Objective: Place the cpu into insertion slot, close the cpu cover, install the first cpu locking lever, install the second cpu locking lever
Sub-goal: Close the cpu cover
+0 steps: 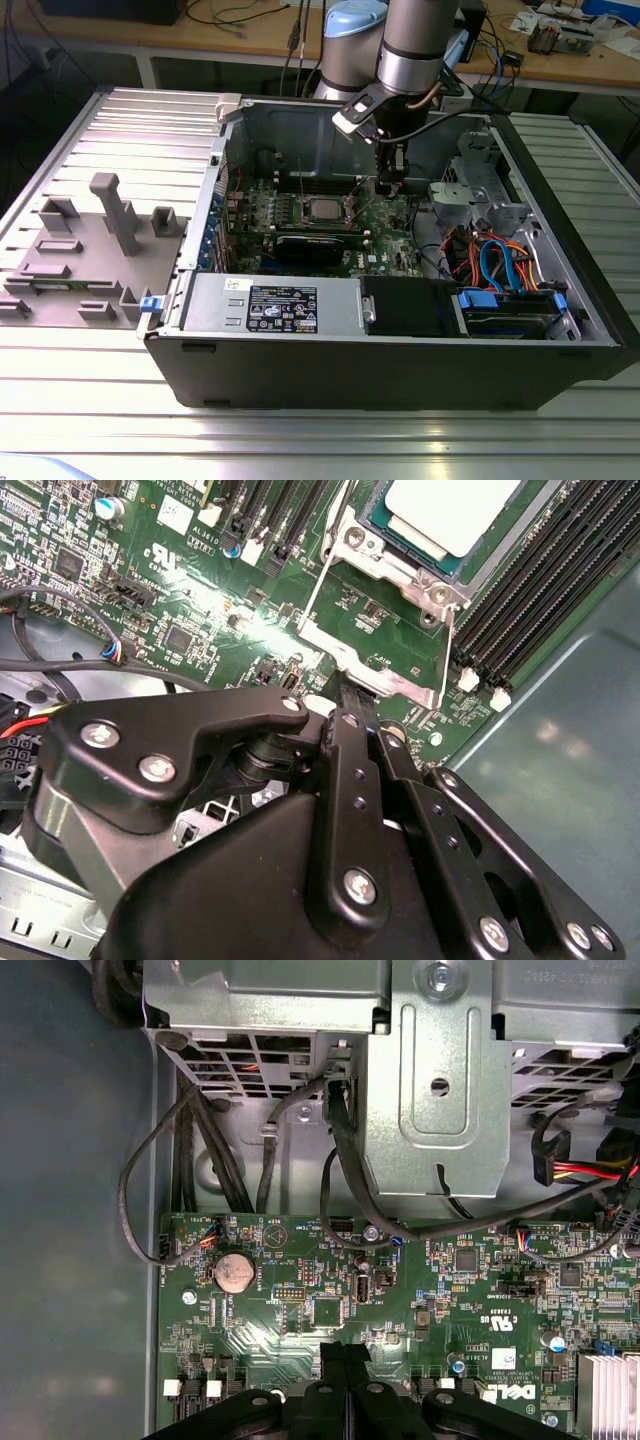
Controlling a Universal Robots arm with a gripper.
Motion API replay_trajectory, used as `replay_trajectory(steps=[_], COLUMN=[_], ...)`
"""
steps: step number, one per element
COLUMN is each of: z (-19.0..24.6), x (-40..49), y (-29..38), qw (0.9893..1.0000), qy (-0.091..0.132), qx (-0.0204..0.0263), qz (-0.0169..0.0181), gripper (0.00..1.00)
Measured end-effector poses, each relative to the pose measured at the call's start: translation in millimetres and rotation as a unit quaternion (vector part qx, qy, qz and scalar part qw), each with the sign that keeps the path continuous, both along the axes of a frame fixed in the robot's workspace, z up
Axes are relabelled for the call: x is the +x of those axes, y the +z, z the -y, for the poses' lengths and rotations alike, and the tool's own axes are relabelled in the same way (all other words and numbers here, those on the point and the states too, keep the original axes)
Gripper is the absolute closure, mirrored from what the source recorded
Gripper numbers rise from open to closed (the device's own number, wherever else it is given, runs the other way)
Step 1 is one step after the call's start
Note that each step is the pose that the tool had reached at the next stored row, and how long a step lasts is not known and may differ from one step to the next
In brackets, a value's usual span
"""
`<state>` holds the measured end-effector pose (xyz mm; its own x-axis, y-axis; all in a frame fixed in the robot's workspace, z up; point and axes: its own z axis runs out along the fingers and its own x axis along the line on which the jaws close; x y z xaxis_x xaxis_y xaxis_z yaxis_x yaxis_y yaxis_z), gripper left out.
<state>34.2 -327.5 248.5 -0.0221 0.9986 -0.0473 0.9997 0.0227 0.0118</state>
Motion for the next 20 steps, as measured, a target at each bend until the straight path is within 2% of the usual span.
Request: replay_trajectory(steps=[20], z=[0.0], x=[-5.2], y=[-0.1], qw=[1.0000], qy=[0.000], qx=[0.0000], qz=[0.0000], gripper=[0.89])
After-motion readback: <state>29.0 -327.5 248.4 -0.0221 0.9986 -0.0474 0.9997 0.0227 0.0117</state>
